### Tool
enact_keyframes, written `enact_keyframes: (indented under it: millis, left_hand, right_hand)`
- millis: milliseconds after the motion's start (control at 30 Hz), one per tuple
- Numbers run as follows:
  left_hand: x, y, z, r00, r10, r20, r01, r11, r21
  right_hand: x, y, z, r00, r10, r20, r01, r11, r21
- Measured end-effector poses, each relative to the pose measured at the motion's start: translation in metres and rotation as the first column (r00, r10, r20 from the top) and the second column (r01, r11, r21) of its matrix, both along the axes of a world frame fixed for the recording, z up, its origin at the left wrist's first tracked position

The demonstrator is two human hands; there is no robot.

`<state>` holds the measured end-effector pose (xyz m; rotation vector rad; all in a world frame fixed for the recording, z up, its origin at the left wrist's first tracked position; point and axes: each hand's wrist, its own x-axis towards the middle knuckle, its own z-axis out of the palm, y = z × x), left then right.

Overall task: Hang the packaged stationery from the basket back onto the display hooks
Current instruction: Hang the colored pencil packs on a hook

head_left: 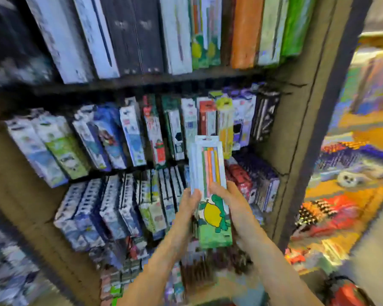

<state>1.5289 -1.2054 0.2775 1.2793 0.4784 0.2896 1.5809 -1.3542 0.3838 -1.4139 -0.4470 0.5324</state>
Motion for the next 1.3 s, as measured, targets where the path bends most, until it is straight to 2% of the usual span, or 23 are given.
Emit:
enact_keyframes:
  millis: [133,233,367,500,667,767,1067,1167,1300]
  left_hand:
    - [0.015,0.003,0.116,0.976,-0.03,0.214,0.009,0.995,0.097]
    - [0.019,-0.001,0.161,0.954,-0.034,0.297,-0.01,0.989,0.145]
    - [0.019,-0.008,0.19,0.936,-0.05,0.349,-0.025,0.978,0.206]
    - [0.017,-0.008,0.211,0.933,-0.108,0.343,0.005,0.958,0.288]
    - [0.012,-0.012,0.237,0.903,-0.124,0.412,-0.011,0.951,0.31]
    - [0.014,-0.008,0.246,0.907,-0.131,0.4,-0.004,0.947,0.32]
    - [0.022,0.002,0.283,0.88,-0.068,0.47,-0.142,0.906,0.398]
    - [0.027,0.006,0.3,0.859,-0.012,0.512,-0.234,0.88,0.413]
    - [0.04,0.012,0.325,0.837,-0.013,0.546,-0.262,0.869,0.421]
  right_hand:
    - [-0.005,-0.002,0.08,0.971,-0.115,0.209,0.08,0.983,0.167]
    - [-0.007,-0.007,0.116,0.949,-0.209,0.234,0.137,0.947,0.29]
    - [-0.005,-0.009,0.14,0.939,-0.26,0.227,0.155,0.904,0.398]
    - [0.004,-0.009,0.153,0.936,-0.262,0.237,0.146,0.898,0.415]
    - [0.017,-0.004,0.164,0.938,-0.27,0.22,0.149,0.883,0.446]
    - [0.026,0.001,0.165,0.949,-0.259,0.182,0.151,0.875,0.459]
    - [0.064,0.011,0.195,0.961,-0.171,0.217,0.056,0.891,0.451]
    - [0.088,0.018,0.22,0.944,-0.219,0.247,0.085,0.884,0.461]
    - [0.126,0.031,0.257,0.907,-0.287,0.308,0.116,0.874,0.471]
